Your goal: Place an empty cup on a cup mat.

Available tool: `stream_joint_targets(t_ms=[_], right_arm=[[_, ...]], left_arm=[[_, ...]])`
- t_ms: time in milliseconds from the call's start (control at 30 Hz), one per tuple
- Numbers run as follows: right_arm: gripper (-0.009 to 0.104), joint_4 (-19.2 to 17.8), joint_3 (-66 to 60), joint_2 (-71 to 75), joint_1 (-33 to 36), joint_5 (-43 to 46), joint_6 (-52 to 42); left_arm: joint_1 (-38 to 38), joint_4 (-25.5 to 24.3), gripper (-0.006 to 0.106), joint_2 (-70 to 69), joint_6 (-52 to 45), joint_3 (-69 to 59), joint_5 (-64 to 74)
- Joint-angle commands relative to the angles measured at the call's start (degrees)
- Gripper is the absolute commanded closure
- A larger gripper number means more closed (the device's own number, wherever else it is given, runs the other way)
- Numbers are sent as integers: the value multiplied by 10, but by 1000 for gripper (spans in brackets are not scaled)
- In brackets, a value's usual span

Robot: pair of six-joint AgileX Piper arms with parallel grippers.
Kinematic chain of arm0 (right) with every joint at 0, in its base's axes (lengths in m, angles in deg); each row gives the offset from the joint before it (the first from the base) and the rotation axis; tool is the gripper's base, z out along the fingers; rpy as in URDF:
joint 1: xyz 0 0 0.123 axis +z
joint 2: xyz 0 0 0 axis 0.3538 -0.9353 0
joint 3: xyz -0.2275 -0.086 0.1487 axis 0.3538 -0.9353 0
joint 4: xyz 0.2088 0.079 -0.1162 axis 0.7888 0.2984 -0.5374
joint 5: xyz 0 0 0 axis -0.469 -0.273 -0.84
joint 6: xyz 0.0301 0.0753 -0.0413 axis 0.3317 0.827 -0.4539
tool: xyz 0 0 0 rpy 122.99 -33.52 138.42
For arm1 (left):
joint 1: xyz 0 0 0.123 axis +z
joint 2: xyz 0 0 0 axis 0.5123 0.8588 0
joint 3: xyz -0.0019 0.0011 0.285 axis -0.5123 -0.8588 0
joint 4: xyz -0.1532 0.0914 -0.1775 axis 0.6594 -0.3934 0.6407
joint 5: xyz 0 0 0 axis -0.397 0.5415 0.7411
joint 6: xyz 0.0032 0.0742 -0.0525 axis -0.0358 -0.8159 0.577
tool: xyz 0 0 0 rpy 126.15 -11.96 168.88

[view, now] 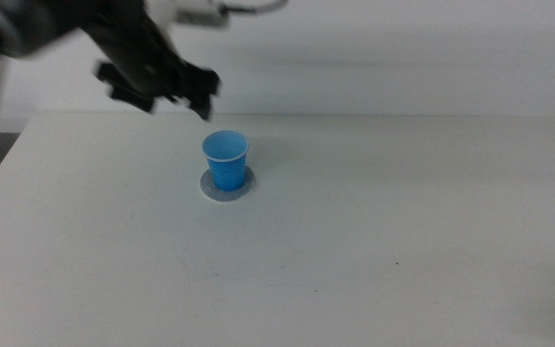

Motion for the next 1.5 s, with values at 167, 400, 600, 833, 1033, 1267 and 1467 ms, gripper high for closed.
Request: stream_joint_targets(t_ms=[167,400,600,833,1033,1267,1467], right_arm=[[2,-4,-2,3,1,4,-2],[2,-4,-2,3,1,4,-2],[2,-4,-2,3,1,4,-2],[2,-4,-2,3,1,4,-2],[2,-4,-2,3,1,4,-2],[2,-4,-2,3,1,4,-2],[2,-4,-2,3,1,4,-2]], left_arm=[[8,-35,7,-243,-3,-197,-79],[13,-71,7,-475,24,-403,-148],[13,-70,7,-620,24,-537,-229],[13,-73,7,-734,39,-656,-311],[63,-35,7,-885,48,-818,-423],[81,-32,7,-1053,57,-962,-438],[81,-31,7,-1101,68,-1005,-462]])
